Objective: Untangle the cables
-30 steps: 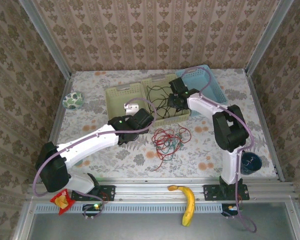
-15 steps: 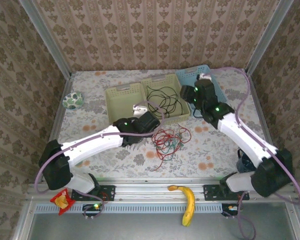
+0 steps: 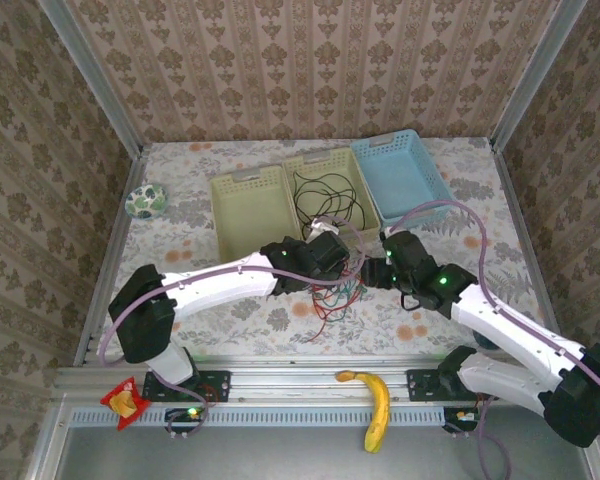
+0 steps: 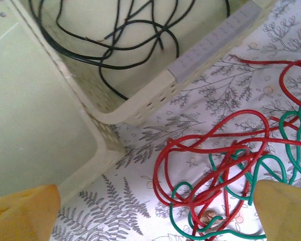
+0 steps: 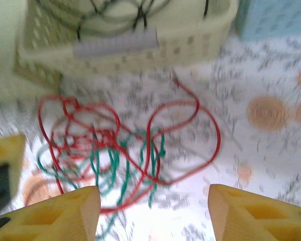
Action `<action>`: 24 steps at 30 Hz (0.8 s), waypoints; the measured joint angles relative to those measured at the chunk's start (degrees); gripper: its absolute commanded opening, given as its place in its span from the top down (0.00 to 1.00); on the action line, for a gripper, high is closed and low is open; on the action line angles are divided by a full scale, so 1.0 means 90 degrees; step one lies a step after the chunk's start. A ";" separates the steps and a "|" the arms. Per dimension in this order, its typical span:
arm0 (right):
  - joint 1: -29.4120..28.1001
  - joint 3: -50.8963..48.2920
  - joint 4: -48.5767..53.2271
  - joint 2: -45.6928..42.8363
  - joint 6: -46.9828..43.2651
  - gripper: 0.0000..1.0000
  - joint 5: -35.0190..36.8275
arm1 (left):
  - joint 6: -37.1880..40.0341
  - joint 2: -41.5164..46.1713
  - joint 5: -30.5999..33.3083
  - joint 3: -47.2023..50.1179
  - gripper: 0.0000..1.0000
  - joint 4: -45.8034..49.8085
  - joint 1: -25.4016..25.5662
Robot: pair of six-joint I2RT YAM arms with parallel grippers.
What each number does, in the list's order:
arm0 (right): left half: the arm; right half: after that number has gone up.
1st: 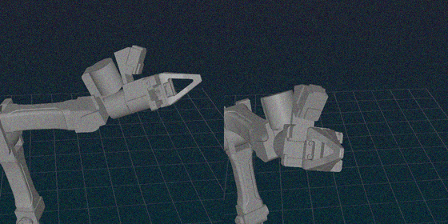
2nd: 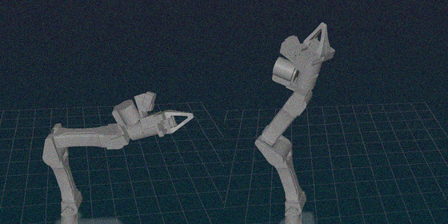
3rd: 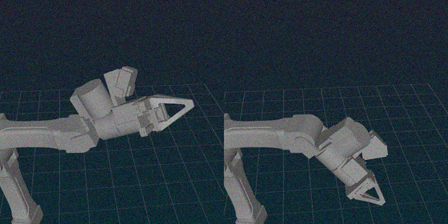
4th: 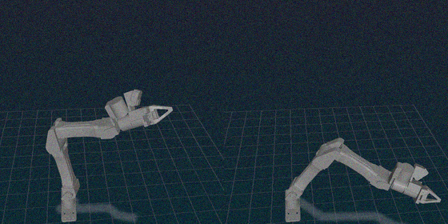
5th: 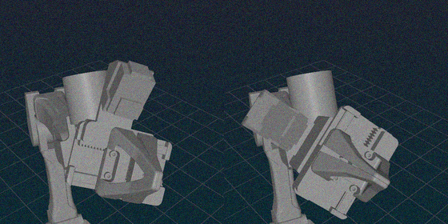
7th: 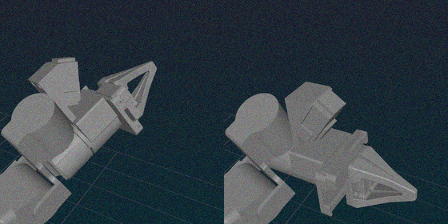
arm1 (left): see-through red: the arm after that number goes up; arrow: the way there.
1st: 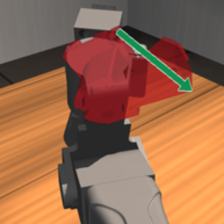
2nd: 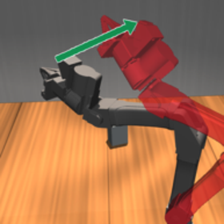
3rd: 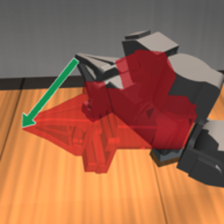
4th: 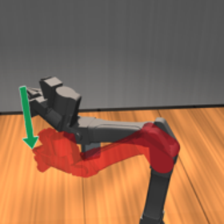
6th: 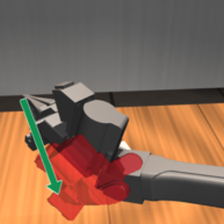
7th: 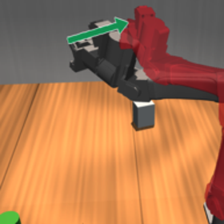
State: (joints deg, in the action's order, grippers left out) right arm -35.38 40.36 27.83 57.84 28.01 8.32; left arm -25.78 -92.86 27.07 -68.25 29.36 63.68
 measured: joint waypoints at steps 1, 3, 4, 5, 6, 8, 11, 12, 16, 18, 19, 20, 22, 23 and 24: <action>-0.0027 -0.0066 0.0102 -0.0007 -0.0010 0.38 0.0046 | 0.0039 -0.0022 -0.0068 0.0000 0.00 -0.0015 0.0000; -0.0002 -0.0197 0.0211 -0.0046 0.0002 0.37 0.0192 | 0.0102 -0.0046 -0.0204 0.0000 0.00 -0.0027 0.0000; 0.0049 -0.0260 0.0253 -0.0070 0.0027 0.37 0.0223 | 0.0141 -0.0053 -0.0277 0.0000 0.00 -0.0034 0.0000; 0.0117 -0.0311 0.0260 -0.0092 0.0051 0.37 0.0226 | 0.0189 -0.0066 -0.0338 -0.0010 0.00 -0.0029 0.0005; 0.0202 -0.0364 0.0257 -0.0114 0.0078 0.37 0.0226 | 0.0255 -0.0097 -0.0384 -0.0041 0.00 -0.0022 0.0019; 0.0352 -0.0442 0.0267 -0.0121 0.0119 0.37 0.0226 | 0.0403 -0.0231 -0.0449 -0.0172 0.01 -0.0007 0.0097; 0.0534 -0.0469 0.0267 -0.0104 0.0165 0.37 0.0223 | 0.0646 -0.0493 -0.0597 -0.0420 0.04 -0.0012 0.0274; 0.0580 -0.0469 0.0267 -0.0097 0.0187 0.37 0.0221 | 0.0719 -0.0600 -0.0665 -0.0503 0.05 -0.0010 0.0338; 0.0714 -0.0469 0.0270 -0.0083 0.0240 0.37 0.0216 | 0.0959 -0.0959 -0.0979 -0.0697 0.09 -0.0027 0.0454; 0.0787 -0.0469 0.0267 -0.0083 0.0248 0.37 0.0216 | 0.1056 -0.1054 -0.1212 -0.0697 0.09 -0.0029 0.0452; 0.0838 -0.0469 0.0267 -0.0083 0.0250 0.37 0.0206 | 0.1110 -0.1088 -0.1350 -0.0697 0.09 -0.0032 0.0435; 0.0884 -0.0469 0.0270 -0.0083 0.0250 0.37 0.0189 | 0.1144 -0.1100 -0.1489 -0.0697 0.09 -0.0032 0.0415; 0.1035 -0.0469 0.0270 -0.0083 0.0250 0.38 0.0136 | 0.1209 -0.1103 -0.1761 -0.0695 0.09 -0.0041 0.0376; 0.1129 -0.0469 0.0270 -0.0083 0.0253 0.38 0.0078 | 0.1234 -0.1103 -0.1872 -0.0695 0.09 -0.0058 0.0357; 0.1229 -0.0469 0.0267 -0.0083 0.0255 0.38 0.0000 | 0.1256 -0.1103 -0.1991 -0.0680 0.09 -0.0095 0.0328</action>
State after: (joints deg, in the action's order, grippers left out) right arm -24.32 36.14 30.24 57.10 30.30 8.32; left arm -14.48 -102.78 9.15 -74.37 28.51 66.63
